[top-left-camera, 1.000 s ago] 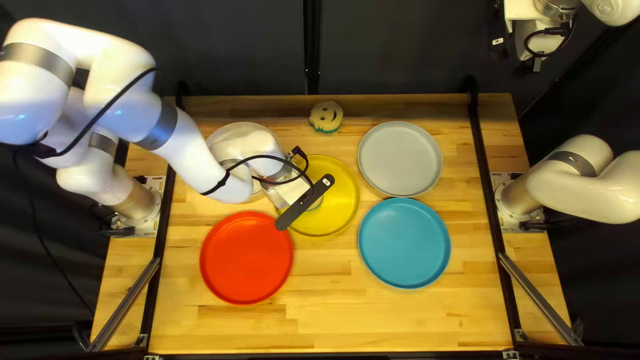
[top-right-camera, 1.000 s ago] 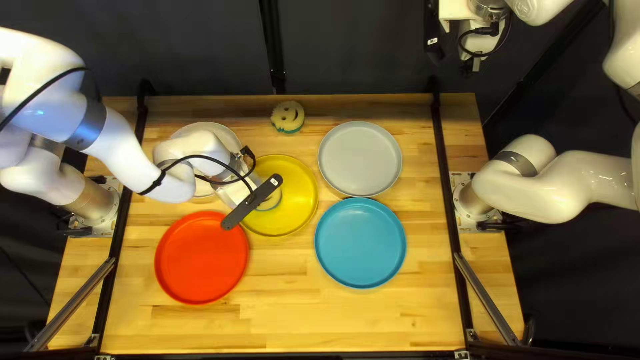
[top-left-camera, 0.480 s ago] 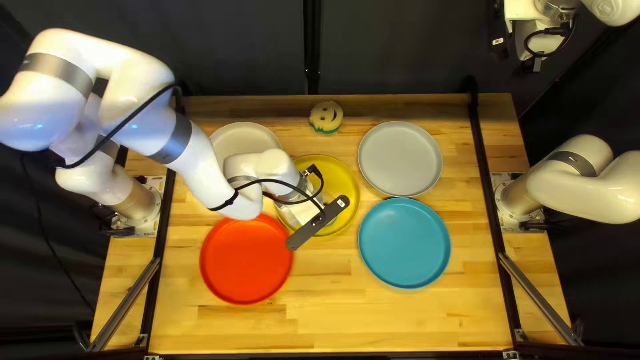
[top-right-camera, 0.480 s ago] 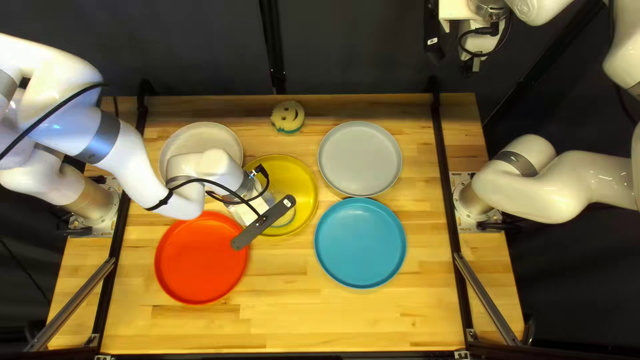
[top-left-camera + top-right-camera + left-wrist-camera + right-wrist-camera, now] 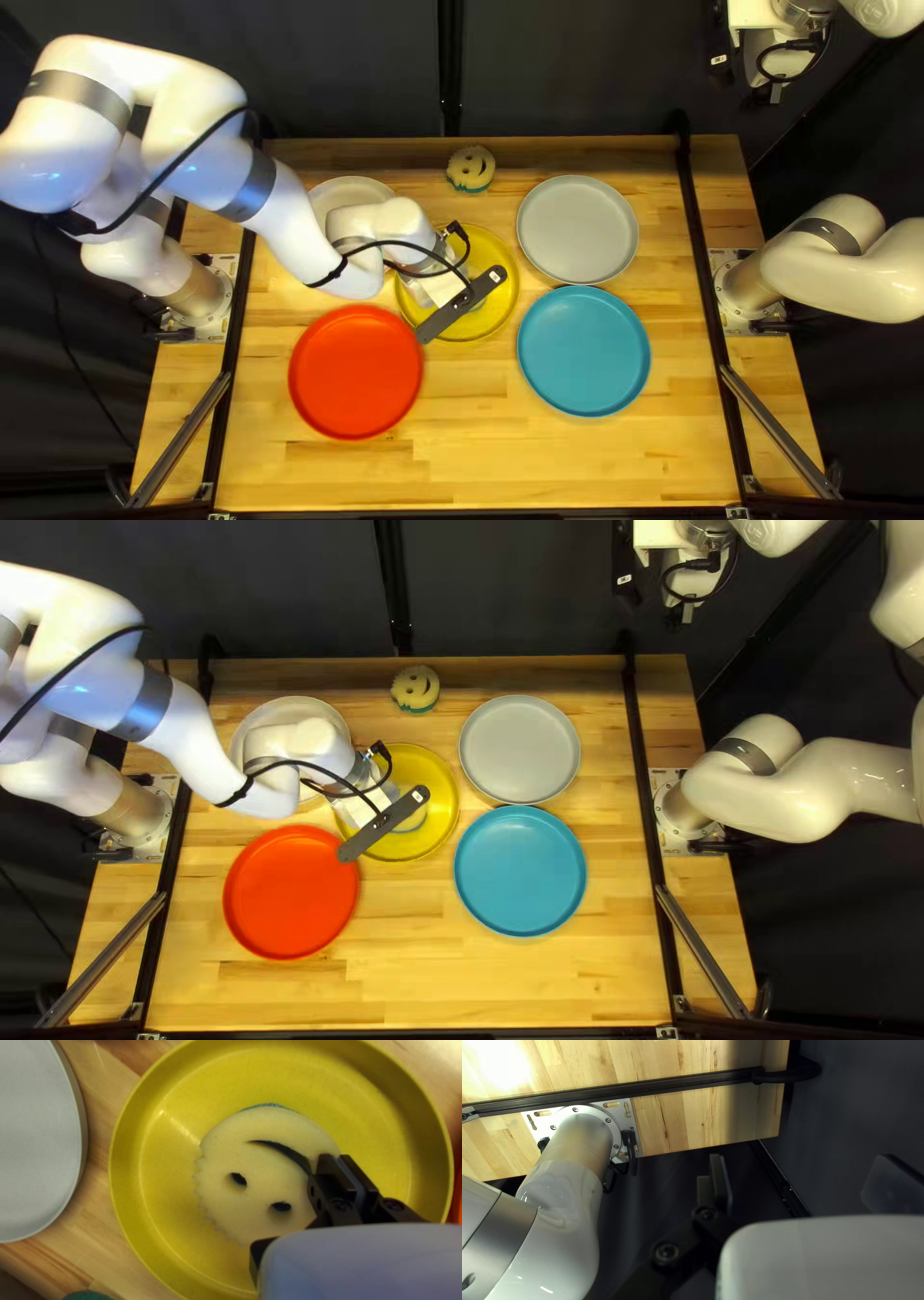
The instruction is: Pick up sponge and scrub the plate
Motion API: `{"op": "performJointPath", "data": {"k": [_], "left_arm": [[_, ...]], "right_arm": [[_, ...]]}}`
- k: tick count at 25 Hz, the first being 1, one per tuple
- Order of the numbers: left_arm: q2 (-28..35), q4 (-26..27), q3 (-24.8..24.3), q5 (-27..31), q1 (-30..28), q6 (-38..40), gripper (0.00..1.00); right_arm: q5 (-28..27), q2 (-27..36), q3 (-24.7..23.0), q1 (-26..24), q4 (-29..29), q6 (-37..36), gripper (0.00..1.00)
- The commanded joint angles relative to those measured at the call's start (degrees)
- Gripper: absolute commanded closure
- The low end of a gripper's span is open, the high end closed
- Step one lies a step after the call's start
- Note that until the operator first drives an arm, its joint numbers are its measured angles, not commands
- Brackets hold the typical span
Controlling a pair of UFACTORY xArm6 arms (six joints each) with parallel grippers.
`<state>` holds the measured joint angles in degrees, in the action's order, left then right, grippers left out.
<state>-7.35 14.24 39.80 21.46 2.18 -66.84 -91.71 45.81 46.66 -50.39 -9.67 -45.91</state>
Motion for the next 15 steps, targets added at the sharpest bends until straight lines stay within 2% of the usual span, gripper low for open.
{"op": "performJointPath", "data": {"k": [1,15], "left_arm": [[0.5,1.1,-0.5,0.8,1.6,-1.5,1.0],[-5.1,-0.2,6.3,1.0,-1.9,0.9,1.0]], "right_arm": [[0.0,0.0,0.0,0.0,0.0,0.0,0.0],[0.0,0.0,0.0,0.0,0.0,0.0,0.0]]}}
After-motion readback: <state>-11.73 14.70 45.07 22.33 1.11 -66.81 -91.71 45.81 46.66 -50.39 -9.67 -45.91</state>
